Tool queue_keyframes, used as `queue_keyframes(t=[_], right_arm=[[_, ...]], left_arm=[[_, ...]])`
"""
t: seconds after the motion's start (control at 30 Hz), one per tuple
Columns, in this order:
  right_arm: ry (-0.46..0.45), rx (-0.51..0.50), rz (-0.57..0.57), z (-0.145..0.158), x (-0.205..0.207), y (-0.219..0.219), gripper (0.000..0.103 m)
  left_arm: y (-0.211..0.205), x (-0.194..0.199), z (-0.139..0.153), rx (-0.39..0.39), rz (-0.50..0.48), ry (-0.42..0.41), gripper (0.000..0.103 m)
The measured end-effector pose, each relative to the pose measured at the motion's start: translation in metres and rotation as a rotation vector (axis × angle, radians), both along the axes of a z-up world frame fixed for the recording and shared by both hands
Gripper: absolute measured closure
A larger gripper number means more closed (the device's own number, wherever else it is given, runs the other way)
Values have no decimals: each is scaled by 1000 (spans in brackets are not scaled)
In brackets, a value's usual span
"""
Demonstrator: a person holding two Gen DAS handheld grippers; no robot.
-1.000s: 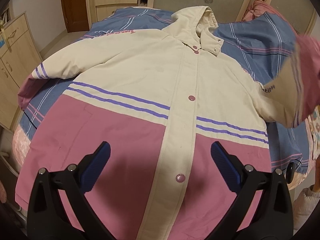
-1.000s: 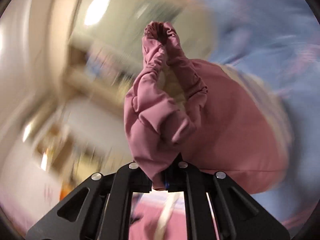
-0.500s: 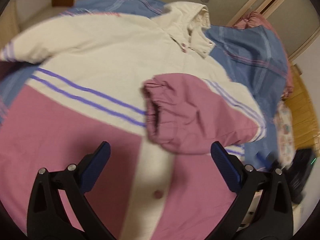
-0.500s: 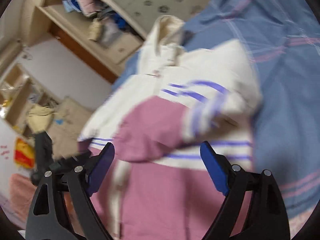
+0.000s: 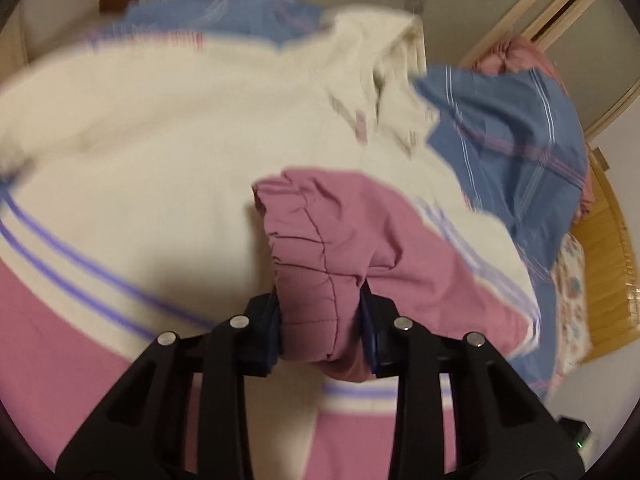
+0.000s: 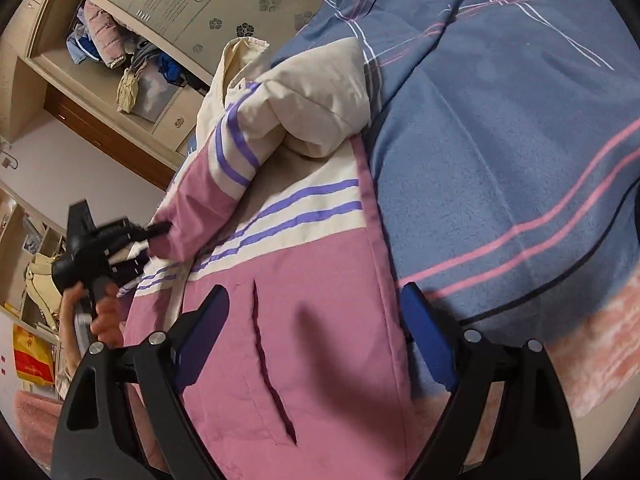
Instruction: Fold large clothes
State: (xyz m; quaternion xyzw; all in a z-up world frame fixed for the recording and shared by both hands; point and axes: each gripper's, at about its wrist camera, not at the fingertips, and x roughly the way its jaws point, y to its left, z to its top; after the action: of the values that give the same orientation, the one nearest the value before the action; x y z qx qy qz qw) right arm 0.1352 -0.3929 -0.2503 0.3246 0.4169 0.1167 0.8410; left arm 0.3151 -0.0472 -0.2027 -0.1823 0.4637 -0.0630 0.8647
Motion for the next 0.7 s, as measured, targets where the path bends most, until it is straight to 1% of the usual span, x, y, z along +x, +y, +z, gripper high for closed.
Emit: queue_keyframes(t=[0.07, 0.1, 0.13, 0.2, 0.27, 0.3, 0.33, 0.37, 0.43, 0.47, 0.53, 0.57, 0.6, 0.63, 0.67, 0.7], right_arm=[[-25, -2, 11, 6, 8, 7, 15], [-32, -15, 10, 8, 13, 10, 15], [-37, -35, 3, 10, 19, 12, 15], [-51, -113, -43, 18, 29, 16, 15], [-69, -218, -100, 23, 43, 20, 13], [-61, -294, -140, 27, 54, 23, 13], [-54, -320, -151, 30, 61, 24, 13], [-64, -310, -146, 34, 67, 24, 13], [-149, -245, -122, 50, 76, 28, 13], [-183, -264, -125, 57, 81, 34, 13], [-200, -348, -123, 64, 94, 46, 13], [-199, -365, -104, 63, 102, 53, 15], [-199, -349, -57, 60, 112, 61, 19], [-195, -317, -7, 56, 120, 66, 31], [-160, -287, 40, 44, 134, 73, 35], [-130, -301, 40, 37, 143, 76, 37]], left_arm=[[0, 11, 20, 107, 37, -75, 71], [2, 17, 25, 124, 43, -80, 71], [4, 22, 28, 118, 43, -78, 70], [8, 27, 28, 94, 38, -78, 70], [10, 30, 24, 98, 56, -78, 70], [13, 29, 21, 107, 71, -77, 70], [13, 30, 17, 119, 80, -76, 70], [17, 26, 13, 130, 83, -76, 70], [19, 25, 3, 160, 81, -78, 69], [22, 23, -1, 169, 84, -79, 69], [26, 27, -12, 181, 99, -67, 68], [29, 30, -19, 187, 108, -58, 68], [31, 32, -24, 197, 111, -51, 67], [32, 34, -30, 213, 111, -39, 66], [33, 36, -36, 229, 110, -29, 66], [34, 37, -40, 236, 110, -24, 64]])
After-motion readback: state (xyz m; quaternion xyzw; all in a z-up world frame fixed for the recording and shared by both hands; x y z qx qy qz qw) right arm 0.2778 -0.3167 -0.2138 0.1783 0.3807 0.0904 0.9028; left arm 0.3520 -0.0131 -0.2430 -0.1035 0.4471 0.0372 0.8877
